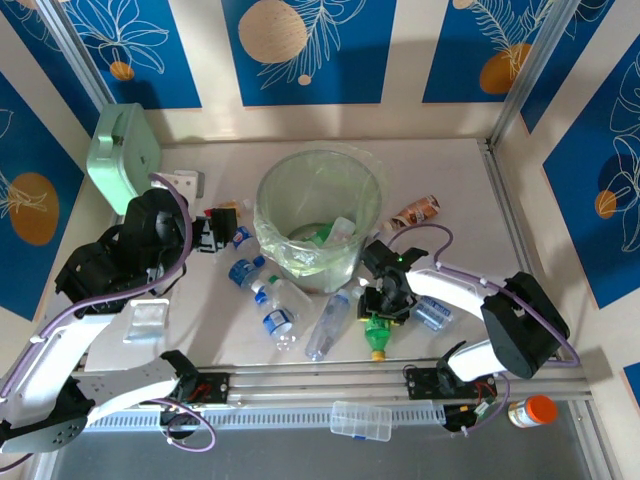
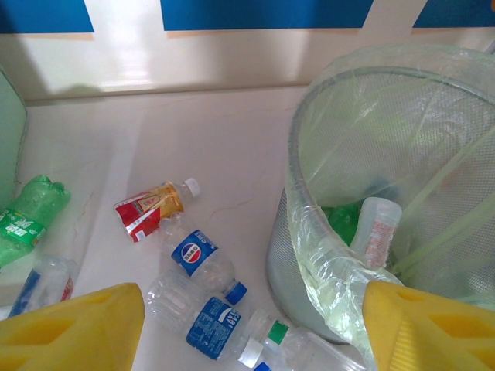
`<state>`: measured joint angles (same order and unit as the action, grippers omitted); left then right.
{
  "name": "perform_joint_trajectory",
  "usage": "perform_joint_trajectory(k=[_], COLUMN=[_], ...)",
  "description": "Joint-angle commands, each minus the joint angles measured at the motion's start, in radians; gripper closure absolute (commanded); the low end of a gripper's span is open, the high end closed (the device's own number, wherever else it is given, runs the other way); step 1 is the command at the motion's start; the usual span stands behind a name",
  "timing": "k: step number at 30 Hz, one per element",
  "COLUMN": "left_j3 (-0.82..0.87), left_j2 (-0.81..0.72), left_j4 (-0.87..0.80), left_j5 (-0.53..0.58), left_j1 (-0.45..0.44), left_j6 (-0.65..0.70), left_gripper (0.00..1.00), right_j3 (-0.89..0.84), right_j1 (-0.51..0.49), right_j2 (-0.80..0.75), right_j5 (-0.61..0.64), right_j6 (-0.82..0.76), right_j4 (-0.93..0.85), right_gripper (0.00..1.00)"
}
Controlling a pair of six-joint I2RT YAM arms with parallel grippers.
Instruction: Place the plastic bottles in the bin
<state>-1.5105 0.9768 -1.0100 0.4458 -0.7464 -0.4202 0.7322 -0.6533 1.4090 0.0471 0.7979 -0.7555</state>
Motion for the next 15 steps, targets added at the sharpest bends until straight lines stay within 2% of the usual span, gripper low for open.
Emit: perform_joint_trajectory(k=[1,6,15], left_j3=[-0.007,-0.010,-0.013], left_j2=[-0.015,-0.013,-0.017], left_j4=[-0.013,-0.006,0.038], left_j5=[-0.010,-0.014,-0.036], left_j1=[0.009,0.009,0.009], left_j6=[-0.015,-0.017,-0.008], left_gripper=[0.26,0.26,0.25], right_j3=[-0.045,-0.076,-0.037], right_j1=[0.004,0.004,0.007], right_j2=[-0.039,-0.189,-0.625], right_j5=[-0.016,-0.021,0.014], right_j6=[0.026,0.061,0.161], right_j4=[-0.007,-0.046,-0.223], right_gripper=[0.49,0.50,0.54])
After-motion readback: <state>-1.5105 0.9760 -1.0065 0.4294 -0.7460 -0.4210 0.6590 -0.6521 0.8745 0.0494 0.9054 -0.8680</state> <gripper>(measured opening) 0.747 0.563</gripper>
